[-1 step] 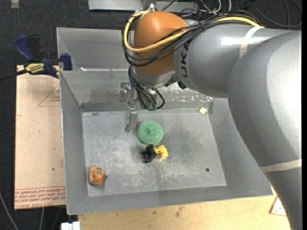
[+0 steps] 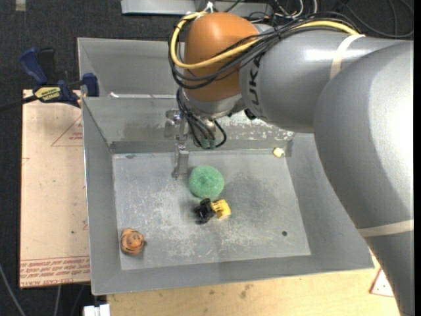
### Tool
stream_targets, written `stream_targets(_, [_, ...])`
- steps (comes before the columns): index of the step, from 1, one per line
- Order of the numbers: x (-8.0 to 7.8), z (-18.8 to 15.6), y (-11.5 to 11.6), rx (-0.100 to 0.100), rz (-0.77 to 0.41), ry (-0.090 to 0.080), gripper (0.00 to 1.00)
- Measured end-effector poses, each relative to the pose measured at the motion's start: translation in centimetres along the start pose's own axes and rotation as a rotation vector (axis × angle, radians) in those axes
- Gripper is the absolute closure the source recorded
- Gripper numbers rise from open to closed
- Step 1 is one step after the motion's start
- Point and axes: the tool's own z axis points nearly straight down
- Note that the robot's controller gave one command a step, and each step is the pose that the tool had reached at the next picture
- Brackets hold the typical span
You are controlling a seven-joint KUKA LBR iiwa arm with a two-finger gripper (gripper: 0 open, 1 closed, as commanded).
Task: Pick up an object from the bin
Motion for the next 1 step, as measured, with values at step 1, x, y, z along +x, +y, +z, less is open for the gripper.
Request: stream_targets(1, [1.68,5.47,-5.16,0.000,-0.083,-0.004,0.00])
